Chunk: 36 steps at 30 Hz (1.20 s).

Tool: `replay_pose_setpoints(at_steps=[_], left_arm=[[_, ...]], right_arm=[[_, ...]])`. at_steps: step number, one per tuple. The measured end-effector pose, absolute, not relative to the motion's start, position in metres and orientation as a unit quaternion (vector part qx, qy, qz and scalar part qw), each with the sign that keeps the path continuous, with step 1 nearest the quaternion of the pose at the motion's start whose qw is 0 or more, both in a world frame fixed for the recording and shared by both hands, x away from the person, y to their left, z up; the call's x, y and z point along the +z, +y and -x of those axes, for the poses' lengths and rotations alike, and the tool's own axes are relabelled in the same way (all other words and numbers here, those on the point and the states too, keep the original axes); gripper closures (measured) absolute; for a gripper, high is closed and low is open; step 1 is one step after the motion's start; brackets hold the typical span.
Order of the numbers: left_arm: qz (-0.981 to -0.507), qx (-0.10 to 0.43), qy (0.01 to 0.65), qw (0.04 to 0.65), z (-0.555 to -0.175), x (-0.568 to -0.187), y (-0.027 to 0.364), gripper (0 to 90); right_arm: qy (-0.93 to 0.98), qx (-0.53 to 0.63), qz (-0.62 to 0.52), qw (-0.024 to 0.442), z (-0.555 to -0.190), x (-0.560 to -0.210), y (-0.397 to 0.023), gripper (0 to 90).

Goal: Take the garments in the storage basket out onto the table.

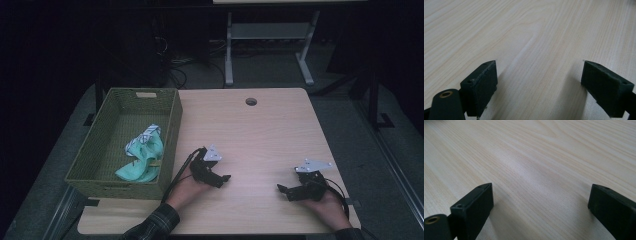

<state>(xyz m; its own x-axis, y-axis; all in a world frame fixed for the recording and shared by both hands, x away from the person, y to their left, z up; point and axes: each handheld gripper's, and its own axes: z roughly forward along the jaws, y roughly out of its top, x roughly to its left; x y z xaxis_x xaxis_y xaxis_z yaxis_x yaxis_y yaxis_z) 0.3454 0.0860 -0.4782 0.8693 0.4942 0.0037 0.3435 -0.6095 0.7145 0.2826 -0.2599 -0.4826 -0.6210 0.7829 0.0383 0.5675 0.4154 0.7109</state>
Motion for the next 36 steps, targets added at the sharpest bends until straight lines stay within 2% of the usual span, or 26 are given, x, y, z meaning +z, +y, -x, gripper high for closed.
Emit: replay_pose_setpoints(at_steps=[8,18,36], left_arm=[[-0.896,0.097,0.227,0.368,-0.346,-0.477,0.09,12.9],[-0.9,0.088,0.252,0.343,-0.347,-0.471,0.094,13.3],[-0.887,0.078,0.278,0.361,-0.342,-0.457,0.103,15.7]], right_arm=[[0.827,0.355,-0.408,0.152,-0.283,-0.483,-0.26,5.7],[0.827,0.355,-0.408,0.152,-0.283,-0.483,-0.26,5.6],[0.827,0.355,-0.408,0.152,-0.283,-0.483,-0.26,5.6]])
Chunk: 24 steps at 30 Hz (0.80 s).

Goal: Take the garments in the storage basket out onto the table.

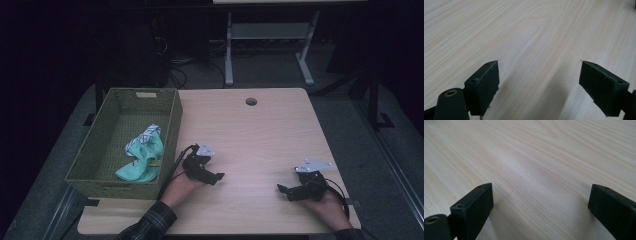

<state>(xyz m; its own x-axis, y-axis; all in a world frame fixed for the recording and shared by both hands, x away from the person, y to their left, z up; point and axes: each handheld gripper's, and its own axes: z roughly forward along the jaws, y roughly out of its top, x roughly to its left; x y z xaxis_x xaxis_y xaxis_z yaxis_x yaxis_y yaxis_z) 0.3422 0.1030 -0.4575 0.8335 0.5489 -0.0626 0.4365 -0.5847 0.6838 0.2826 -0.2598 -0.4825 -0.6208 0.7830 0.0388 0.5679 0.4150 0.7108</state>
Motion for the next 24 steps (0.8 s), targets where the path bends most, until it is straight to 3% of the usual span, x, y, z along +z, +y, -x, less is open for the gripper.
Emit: replay_pose_setpoints(at_steps=[24], left_arm=[[-0.882,0.092,0.28,0.369,-0.337,-0.445,0.108,15.6]], right_arm=[[0.828,0.354,-0.408,0.151,-0.283,-0.483,-0.26,5.3]])
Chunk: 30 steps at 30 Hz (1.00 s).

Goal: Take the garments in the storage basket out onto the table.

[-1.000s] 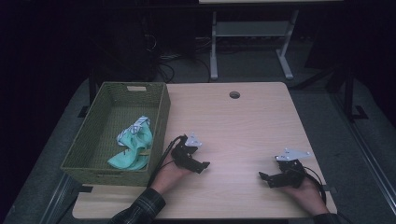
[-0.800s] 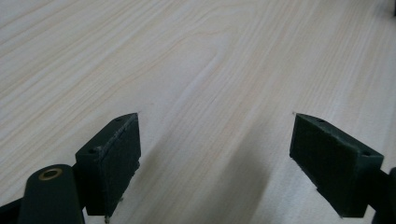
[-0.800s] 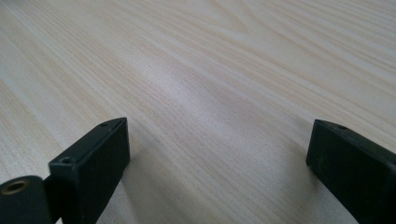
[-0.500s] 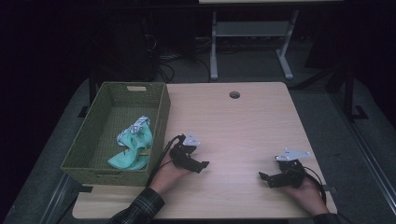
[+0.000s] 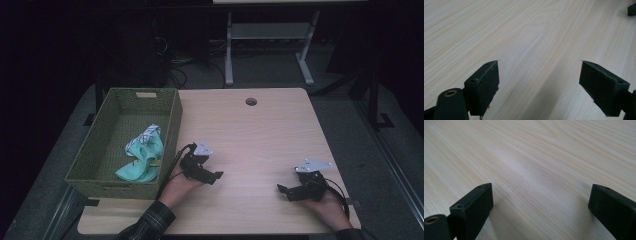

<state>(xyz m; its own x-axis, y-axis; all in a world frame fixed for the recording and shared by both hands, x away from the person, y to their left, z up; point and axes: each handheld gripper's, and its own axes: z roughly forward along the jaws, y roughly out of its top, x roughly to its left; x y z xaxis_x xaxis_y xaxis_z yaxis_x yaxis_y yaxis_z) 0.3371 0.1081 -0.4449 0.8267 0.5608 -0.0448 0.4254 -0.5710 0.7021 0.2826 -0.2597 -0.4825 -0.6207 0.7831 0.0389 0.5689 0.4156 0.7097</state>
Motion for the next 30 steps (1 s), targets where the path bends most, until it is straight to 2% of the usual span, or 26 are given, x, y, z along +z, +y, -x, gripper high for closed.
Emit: replay_pose_setpoints(at_steps=[30], left_arm=[[-0.875,0.079,0.278,0.387,-0.337,-0.43,0.11,15.6]], right_arm=[[0.828,0.354,-0.409,0.15,-0.282,-0.483,-0.26,5.3]])
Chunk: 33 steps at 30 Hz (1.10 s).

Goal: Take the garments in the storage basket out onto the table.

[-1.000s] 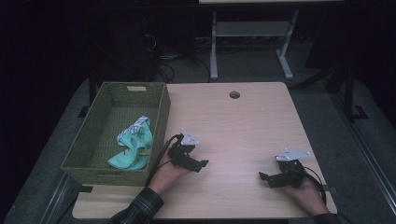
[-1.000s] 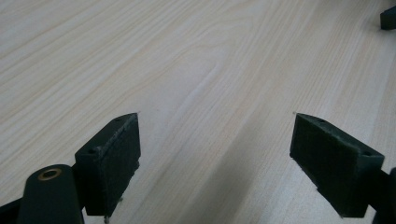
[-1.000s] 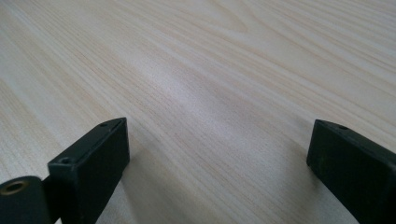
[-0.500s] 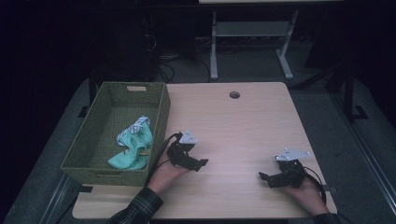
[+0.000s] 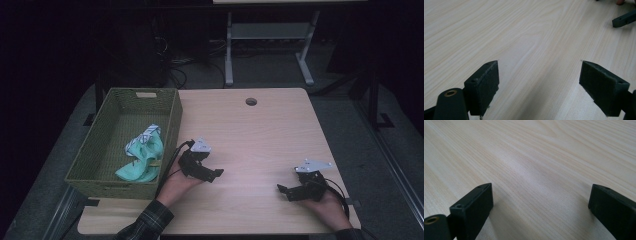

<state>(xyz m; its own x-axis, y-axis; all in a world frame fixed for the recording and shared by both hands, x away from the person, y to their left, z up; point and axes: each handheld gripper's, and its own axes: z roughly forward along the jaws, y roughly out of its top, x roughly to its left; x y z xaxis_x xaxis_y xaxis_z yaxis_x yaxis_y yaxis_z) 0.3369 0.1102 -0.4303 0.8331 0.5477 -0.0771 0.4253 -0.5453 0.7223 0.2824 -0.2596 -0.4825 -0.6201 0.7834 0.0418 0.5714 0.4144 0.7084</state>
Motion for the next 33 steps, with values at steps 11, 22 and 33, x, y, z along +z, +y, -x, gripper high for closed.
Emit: replay_pose_setpoints(at_steps=[11,22,33], left_arm=[[-0.881,0.074,0.274,0.378,-0.336,-0.427,0.109,15.7],[-0.874,0.085,0.281,0.388,-0.334,-0.42,0.109,15.7],[-0.868,0.095,0.288,0.393,-0.333,-0.41,0.11,15.6]], right_arm=[[0.828,0.354,-0.409,0.15,-0.282,-0.483,-0.26,5.3],[0.828,0.354,-0.409,0.15,-0.282,-0.483,-0.26,5.3],[0.828,0.354,-0.409,0.15,-0.282,-0.483,-0.26,5.3]])
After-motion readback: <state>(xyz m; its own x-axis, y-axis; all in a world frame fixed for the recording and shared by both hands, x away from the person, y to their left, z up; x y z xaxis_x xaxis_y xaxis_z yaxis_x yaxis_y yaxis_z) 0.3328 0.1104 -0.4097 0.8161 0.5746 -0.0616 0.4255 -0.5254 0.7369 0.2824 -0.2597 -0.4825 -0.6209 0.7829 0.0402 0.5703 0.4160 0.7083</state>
